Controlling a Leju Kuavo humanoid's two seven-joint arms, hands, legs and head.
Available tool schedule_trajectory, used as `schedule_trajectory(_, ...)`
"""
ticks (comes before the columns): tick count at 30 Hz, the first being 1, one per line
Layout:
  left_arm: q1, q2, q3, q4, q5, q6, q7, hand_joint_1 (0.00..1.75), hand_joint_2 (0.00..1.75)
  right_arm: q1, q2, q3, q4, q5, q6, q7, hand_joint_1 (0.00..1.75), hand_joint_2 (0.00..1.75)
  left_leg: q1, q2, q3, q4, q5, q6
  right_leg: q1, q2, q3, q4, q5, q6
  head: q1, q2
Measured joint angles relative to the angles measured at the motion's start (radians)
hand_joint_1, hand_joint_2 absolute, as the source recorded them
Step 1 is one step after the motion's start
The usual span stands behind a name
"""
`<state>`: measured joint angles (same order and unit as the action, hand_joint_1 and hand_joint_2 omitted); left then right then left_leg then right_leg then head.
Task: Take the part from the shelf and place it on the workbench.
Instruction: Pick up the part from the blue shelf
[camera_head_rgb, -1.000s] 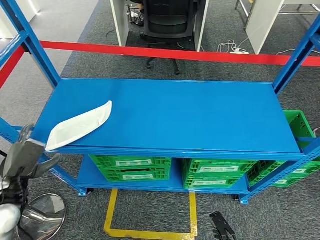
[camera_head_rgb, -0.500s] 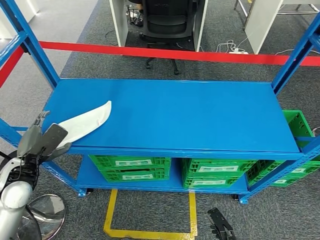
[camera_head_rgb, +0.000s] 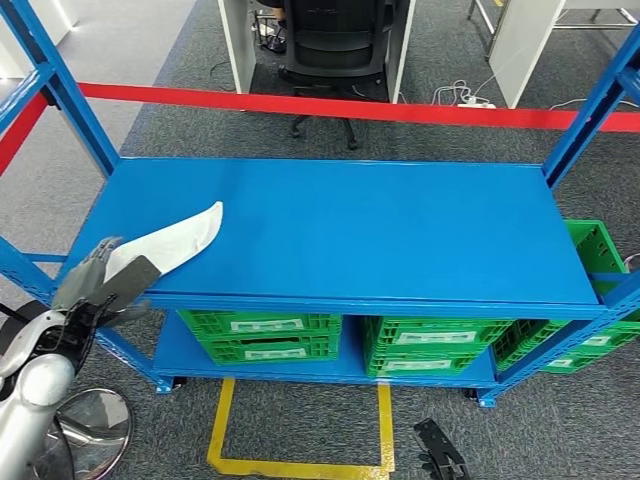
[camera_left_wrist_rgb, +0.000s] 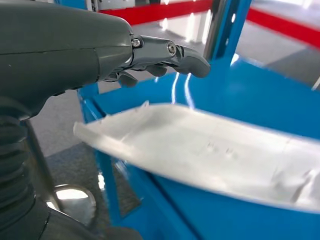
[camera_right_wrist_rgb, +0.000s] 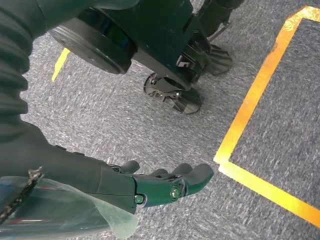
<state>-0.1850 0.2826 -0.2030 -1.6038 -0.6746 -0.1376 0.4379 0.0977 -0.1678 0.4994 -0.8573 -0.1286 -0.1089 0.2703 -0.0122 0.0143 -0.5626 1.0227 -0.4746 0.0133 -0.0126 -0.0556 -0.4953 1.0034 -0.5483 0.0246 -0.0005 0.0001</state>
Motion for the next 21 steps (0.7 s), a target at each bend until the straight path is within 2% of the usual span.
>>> schedule_trajectory(10,-0.011,0.013,-0.025,0.04,0.006,-0.02,0.015,0.0,1.75,-0.009,0.001,0.002,0.005,0.005,0.011,-0.001,0.0,1.75,0.0,0.0,0.0,0.0,0.0,0.0,0.0,0.0,0.0,0.0,0.0,0.0,0.0,0.0)
schedule_trajectory(21,-0.037,0.026,-0.06,0.142,-0.076,0.031,0.033,0.03,1.75,-0.029,0.002,0.025,0.033,0.004,0.029,-0.018,0.0,1.75,0.0,0.001,0.0,0.0,0.0,0.0,0.0,0.0,0.0,0.0,0.0,0.0,0.0,0.0)
